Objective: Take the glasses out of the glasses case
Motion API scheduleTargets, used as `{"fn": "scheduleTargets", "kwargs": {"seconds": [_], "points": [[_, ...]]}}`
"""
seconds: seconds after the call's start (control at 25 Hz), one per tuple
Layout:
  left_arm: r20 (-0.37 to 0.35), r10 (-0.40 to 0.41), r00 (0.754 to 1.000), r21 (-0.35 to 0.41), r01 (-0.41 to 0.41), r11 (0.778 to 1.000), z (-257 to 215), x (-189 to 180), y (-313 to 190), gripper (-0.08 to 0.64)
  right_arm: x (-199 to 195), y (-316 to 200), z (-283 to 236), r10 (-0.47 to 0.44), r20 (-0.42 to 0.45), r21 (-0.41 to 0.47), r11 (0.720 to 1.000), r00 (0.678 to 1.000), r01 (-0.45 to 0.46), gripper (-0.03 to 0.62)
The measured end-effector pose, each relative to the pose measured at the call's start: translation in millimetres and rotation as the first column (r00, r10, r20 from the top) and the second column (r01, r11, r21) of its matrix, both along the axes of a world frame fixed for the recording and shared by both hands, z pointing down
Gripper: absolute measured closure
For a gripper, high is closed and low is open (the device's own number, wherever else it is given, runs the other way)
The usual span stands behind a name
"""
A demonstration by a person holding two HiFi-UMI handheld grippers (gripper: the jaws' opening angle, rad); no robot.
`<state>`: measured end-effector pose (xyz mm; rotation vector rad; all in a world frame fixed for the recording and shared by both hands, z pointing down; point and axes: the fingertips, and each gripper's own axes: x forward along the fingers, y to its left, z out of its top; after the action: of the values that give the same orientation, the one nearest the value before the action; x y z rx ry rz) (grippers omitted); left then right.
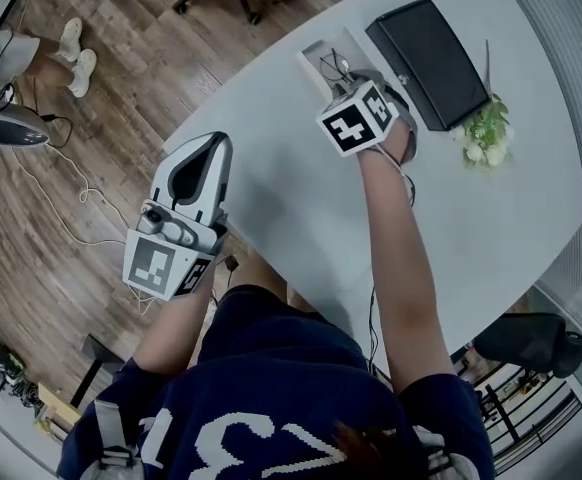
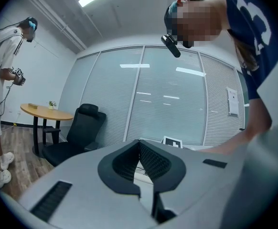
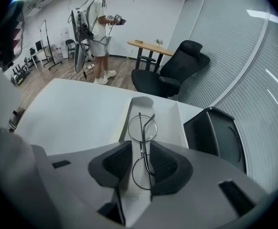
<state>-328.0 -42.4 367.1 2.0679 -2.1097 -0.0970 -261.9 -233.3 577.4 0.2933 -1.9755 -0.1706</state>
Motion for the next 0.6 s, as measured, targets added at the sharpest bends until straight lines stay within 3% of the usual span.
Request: {"fn": "scheduleTargets", "kwargs": {"seconds": [0.12, 0.32, 0.48, 0.6], "points": [[-0.005, 0.001, 1.000, -0.004, -0.001, 1.000, 2, 3, -1, 0.546, -2, -4, 3, -0.015, -0.018, 0.015, 1.000, 1.000, 0.016, 0.467], [-0.015, -0.002, 1.000, -0.007, 0.002, 1.000, -2, 3, 4, 0.546, -6, -3, -9, -0.018, 0.024, 0.012, 1.000, 1.000, 0.017, 0.563], [0.000, -0.012, 1.000, -0.006, 0.012, 1.000, 3, -2, 6, 0.546, -9, 0, -23, 0.018, 0.173, -0.015, 1.000, 0.985, -0.015, 0.565], [0.015, -0.018, 1.000, 0.011, 0.017, 1.000, -5, -6, 5, 0.546, -13, 1, -57, 0.050, 0.333, -0.031, 0.999, 0.942, -0.042, 0.565]]}}
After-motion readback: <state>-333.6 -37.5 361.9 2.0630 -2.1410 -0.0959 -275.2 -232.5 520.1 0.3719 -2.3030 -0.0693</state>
